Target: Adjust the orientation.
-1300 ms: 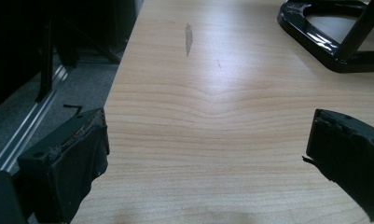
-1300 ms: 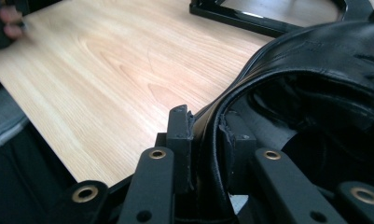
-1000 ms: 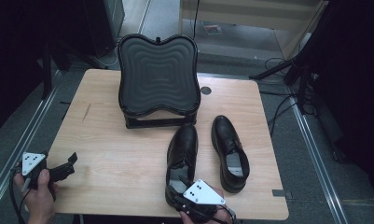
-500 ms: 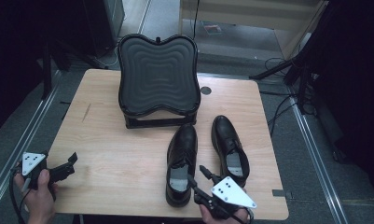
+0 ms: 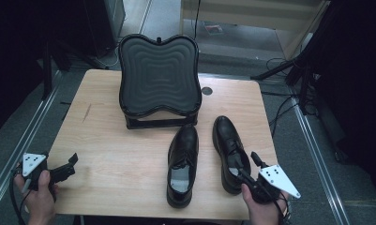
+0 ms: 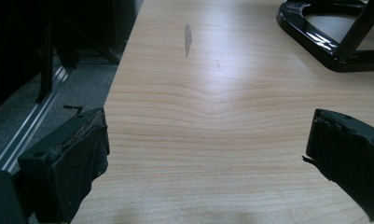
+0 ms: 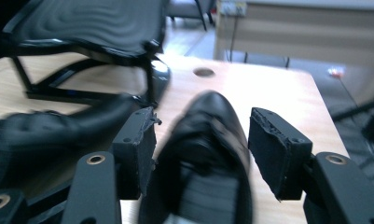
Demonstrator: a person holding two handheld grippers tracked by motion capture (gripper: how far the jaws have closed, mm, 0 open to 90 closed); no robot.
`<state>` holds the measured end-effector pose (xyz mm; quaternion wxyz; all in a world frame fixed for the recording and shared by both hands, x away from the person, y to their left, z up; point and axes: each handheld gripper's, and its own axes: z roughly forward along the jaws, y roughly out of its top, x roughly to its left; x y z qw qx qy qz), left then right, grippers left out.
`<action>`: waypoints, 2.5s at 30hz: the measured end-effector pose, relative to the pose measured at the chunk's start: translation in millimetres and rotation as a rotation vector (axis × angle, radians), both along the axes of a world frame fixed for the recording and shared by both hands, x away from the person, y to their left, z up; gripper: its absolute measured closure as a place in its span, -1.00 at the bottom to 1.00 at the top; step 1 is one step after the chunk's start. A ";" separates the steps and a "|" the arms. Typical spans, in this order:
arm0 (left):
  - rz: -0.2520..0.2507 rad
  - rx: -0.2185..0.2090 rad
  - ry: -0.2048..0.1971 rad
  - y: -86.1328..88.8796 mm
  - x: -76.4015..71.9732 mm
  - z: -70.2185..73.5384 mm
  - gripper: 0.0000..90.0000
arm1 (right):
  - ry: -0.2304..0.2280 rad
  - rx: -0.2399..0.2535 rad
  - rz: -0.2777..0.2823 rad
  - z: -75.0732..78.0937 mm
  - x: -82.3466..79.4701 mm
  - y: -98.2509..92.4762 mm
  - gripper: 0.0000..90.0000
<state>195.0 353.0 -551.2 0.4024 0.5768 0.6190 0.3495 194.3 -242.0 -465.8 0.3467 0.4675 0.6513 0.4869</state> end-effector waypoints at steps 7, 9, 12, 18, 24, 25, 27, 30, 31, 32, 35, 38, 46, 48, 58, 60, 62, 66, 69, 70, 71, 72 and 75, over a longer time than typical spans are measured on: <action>0.000 0.002 0.000 -0.3 0.1 0.0 -1.00 | 0.119 0.015 -0.022 -16.8 20.9 -21.0 -0.10; -0.001 0.001 0.000 -0.4 0.0 0.0 -1.00 | 0.167 0.009 -0.012 -20.9 29.1 -24.3 -0.10; -0.001 0.005 -0.001 -0.6 -0.1 0.0 -1.00 | 0.220 0.024 0.001 -25.2 36.9 -29.0 -0.11; 0.001 0.008 -0.001 -1.0 0.0 0.0 -1.00 | 0.292 0.008 0.028 -28.8 47.3 -27.3 -0.11; 0.002 0.009 -0.002 -1.1 0.0 0.0 -1.00 | 0.334 -0.032 0.018 -24.0 53.4 -26.8 -0.05; 0.001 0.009 -0.001 -1.0 0.1 0.0 -1.00 | 0.340 -0.038 0.013 -23.7 53.9 -26.4 -0.05; 0.000 0.010 -0.002 -1.3 0.3 0.0 -1.00 | 0.365 -0.047 0.004 -22.9 57.6 -26.0 -0.05; -0.002 0.017 -0.001 -1.5 0.3 0.0 -1.00 | 0.380 -0.078 -0.022 -20.1 64.1 -26.8 -0.02; -0.002 0.013 -0.001 -1.6 0.2 0.0 -1.00 | 0.415 -0.106 0.000 -17.4 68.3 -24.3 0.06; 0.000 0.010 -0.002 -1.3 0.3 0.0 -1.00 | 0.415 -0.106 0.000 -17.4 68.3 -24.3 0.06; 0.000 0.010 0.000 -1.1 0.3 0.0 -1.00 | 0.416 -0.183 0.006 -14.1 72.8 -18.4 0.17; -0.003 0.011 0.001 -1.3 0.6 0.0 -1.00 | 0.424 -0.190 0.016 -13.8 75.3 -15.1 0.40; -0.003 0.013 0.001 -1.4 0.4 0.0 -1.00 | 0.383 -0.175 -0.042 -16.0 67.7 -8.0 0.89; -0.001 0.007 0.001 -0.9 0.4 0.0 -1.00 | 0.386 -0.146 -0.040 -16.2 66.7 -7.8 0.90; -0.004 0.005 0.004 -0.8 1.1 0.0 -1.00 | 0.375 -0.067 -0.040 -11.5 40.2 11.2 0.91; -0.004 0.003 0.005 -0.7 1.1 0.0 -1.00 | 0.384 -0.060 -0.040 -12.5 37.9 13.4 0.91; -0.004 0.006 0.009 -0.7 1.4 0.1 -1.00 | 0.396 -0.045 -0.041 -14.9 33.2 16.9 0.91; -0.002 0.004 0.009 -0.8 2.3 0.0 -1.00 | 0.400 -0.025 -0.061 -15.9 23.5 23.2 0.91; 0.000 0.005 0.014 -0.6 2.5 0.1 -1.00 | 0.399 -0.022 -0.082 -17.7 18.5 29.3 0.91; -0.001 0.004 0.014 -0.6 2.6 0.2 -1.00 | 0.402 -0.027 -0.082 -18.0 17.9 32.5 0.91; -0.001 0.004 0.014 -0.5 2.7 0.1 -1.00 | 0.400 -0.033 -0.084 -18.4 17.7 37.0 0.90; 0.000 0.005 0.014 -0.6 2.7 0.1 -1.00 | 0.400 -0.033 -0.084 -18.4 17.7 37.0 0.90; -0.001 0.005 0.014 -0.3 2.6 0.2 -1.00 | 0.399 -0.035 -0.127 -19.2 15.1 46.0 0.90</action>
